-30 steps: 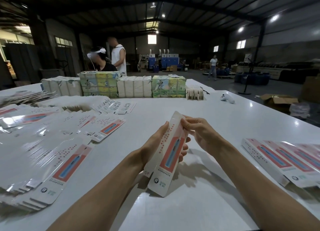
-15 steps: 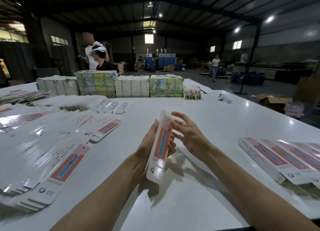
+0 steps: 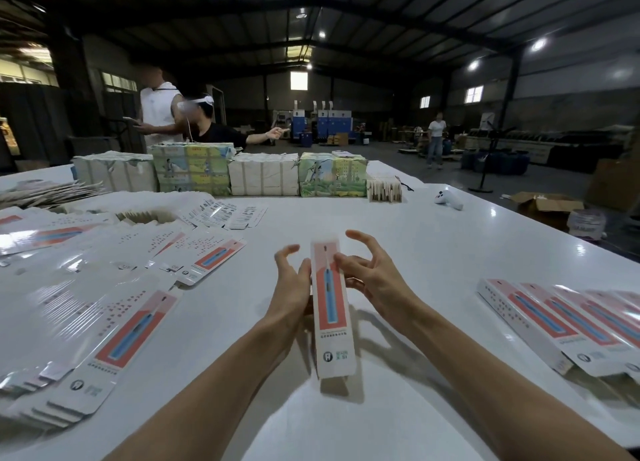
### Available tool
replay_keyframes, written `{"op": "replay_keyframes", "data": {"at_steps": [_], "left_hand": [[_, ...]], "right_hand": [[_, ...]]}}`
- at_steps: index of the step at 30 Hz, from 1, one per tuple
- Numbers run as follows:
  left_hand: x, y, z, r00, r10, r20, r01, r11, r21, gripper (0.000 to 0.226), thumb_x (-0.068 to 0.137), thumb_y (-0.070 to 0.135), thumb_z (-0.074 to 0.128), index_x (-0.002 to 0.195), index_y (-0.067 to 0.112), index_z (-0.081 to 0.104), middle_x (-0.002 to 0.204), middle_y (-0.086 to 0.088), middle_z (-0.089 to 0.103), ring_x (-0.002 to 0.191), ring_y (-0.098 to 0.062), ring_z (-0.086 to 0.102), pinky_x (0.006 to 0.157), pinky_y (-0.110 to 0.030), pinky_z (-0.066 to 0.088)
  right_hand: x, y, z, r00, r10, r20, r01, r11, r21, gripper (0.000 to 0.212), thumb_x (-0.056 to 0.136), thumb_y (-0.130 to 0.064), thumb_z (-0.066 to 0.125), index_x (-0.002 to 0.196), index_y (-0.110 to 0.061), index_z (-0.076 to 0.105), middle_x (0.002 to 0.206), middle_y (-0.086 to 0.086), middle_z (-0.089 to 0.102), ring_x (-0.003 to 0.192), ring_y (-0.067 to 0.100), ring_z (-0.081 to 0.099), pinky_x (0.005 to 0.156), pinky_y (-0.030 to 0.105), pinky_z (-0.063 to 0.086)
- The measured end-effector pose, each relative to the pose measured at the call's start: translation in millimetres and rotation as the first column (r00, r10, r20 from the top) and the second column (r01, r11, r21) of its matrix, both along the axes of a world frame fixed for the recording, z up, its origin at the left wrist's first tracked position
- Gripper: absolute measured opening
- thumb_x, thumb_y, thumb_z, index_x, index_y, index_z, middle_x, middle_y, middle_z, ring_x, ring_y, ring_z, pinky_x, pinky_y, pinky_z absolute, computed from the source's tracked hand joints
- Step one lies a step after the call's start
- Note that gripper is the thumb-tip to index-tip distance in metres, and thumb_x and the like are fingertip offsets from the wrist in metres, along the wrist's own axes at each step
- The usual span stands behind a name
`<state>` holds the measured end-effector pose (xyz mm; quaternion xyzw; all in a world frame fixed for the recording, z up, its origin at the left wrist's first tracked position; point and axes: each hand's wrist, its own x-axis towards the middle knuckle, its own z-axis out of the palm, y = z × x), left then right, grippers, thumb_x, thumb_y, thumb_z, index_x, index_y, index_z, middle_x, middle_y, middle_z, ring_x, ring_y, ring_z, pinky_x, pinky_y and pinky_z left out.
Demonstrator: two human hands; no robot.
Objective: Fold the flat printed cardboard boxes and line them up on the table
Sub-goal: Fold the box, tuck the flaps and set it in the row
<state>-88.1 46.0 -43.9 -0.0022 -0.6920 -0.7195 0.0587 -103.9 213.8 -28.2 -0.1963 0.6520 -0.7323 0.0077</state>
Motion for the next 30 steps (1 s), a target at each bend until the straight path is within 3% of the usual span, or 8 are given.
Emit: {"op": "replay_keyframes", "data": {"at_steps": [2, 5, 8, 12, 17, 21, 24, 30], "left_hand": [[1, -3, 0, 0.994, 0.015, -0.111, -0.025, 0.996, -0.09, 0.034, 0.11, 0.039, 0.049, 0.138, 0.053, 0.034, 0.106, -0.008, 0.071, 0.079, -0.018, 0.079, 0.062, -0.031, 0.064], [4, 0, 7, 0.99, -0.034, -0.133, 0.024, 0.997, -0.077, 0.033, 0.11, 0.048, 0.042, 0.142, 0.049, 0.045, 0.126, -0.005, 0.069, 0.093, -0.025, 0.079, 0.077, -0.043, 0.067], [6, 7, 14, 0.972, -0.232, -0.037, 0.234, 0.97, 0.059, 0.062, 0.095, 0.066, 0.053, 0.148, 0.038, 0.039, 0.133, -0.011, 0.066, 0.096, -0.031, 0.077, 0.07, -0.038, 0.065], [5, 11, 10, 0.96, -0.275, -0.047, 0.267, 0.955, -0.131, 0.121, 0.065, 0.041, 0.089, 0.158, 0.044, 0.012, 0.138, -0.002, 0.049, 0.11, -0.027, 0.068, 0.076, -0.032, 0.065], [7, 12, 11, 0.97, -0.238, -0.049, 0.237, 0.971, -0.026, 0.115, 0.063, 0.018, 0.089, 0.151, 0.041, 0.02, 0.128, -0.019, 0.059, 0.105, -0.036, 0.072, 0.086, -0.047, 0.065], [5, 12, 6, 0.968, -0.237, -0.083, 0.234, 0.971, -0.049, 0.101, 0.074, 0.006, 0.089, 0.147, 0.037, 0.025, 0.118, -0.019, 0.063, 0.092, -0.03, 0.077, 0.072, -0.036, 0.064], [4, 10, 2, 0.969, -0.241, -0.057, 0.231, 0.962, -0.146, 0.095, 0.068, 0.018, 0.086, 0.139, 0.042, 0.028, 0.113, -0.014, 0.064, 0.084, -0.02, 0.078, 0.066, -0.027, 0.062], [1, 2, 1, 0.96, -0.278, 0.033, 0.279, 0.946, -0.165, 0.104, 0.065, 0.026, 0.086, 0.145, 0.048, 0.022, 0.116, -0.014, 0.066, 0.087, -0.024, 0.079, 0.07, -0.032, 0.063]], "right_hand": [[1, -2, -1, 1.0, -0.009, -0.002, 0.009, 1.0, 0.025, 0.061, 0.091, -0.041, 0.077, 0.142, -0.032, 0.044, 0.111, 0.015, 0.078, 0.103, 0.034, 0.076, 0.087, 0.039, 0.062], [1, -3, -1, 1.0, -0.024, -0.004, 0.024, 0.999, 0.031, 0.061, 0.089, -0.045, 0.078, 0.14, -0.03, 0.048, 0.107, 0.013, 0.078, 0.096, 0.031, 0.077, 0.079, 0.034, 0.062], [1, -2, 0, 0.999, -0.048, 0.005, 0.048, 0.999, 0.025, 0.061, 0.088, -0.046, 0.079, 0.141, -0.031, 0.052, 0.107, 0.012, 0.078, 0.093, 0.031, 0.077, 0.076, 0.038, 0.062], [2, 3, 0, 0.999, -0.038, 0.012, 0.037, 0.999, 0.038, 0.058, 0.088, -0.048, 0.08, 0.14, -0.038, 0.056, 0.113, 0.007, 0.077, 0.103, 0.03, 0.077, 0.079, 0.05, 0.065], [3, 1, 3, 1.0, -0.021, 0.019, 0.02, 0.998, 0.063, 0.05, 0.093, -0.041, 0.077, 0.14, -0.035, 0.06, 0.112, 0.006, 0.076, 0.099, 0.03, 0.078, 0.075, 0.044, 0.065], [0, 0, 4, 0.999, -0.025, 0.023, 0.024, 0.996, 0.084, 0.034, 0.097, -0.033, 0.075, 0.13, -0.027, 0.067, 0.111, 0.01, 0.074, 0.1, 0.03, 0.077, 0.08, 0.044, 0.065], [-3, 3, 1, 0.999, -0.012, 0.04, 0.007, 0.994, 0.112, 0.028, 0.097, -0.025, 0.071, 0.123, -0.018, 0.066, 0.112, 0.013, 0.074, 0.101, 0.03, 0.077, 0.084, 0.04, 0.063], [0, -1, -1, 0.994, -0.107, 0.011, 0.103, 0.981, 0.163, 0.038, 0.104, -0.055, 0.054, 0.128, -0.025, 0.055, 0.111, 0.005, 0.074, 0.089, 0.021, 0.078, 0.076, 0.032, 0.062]]}}
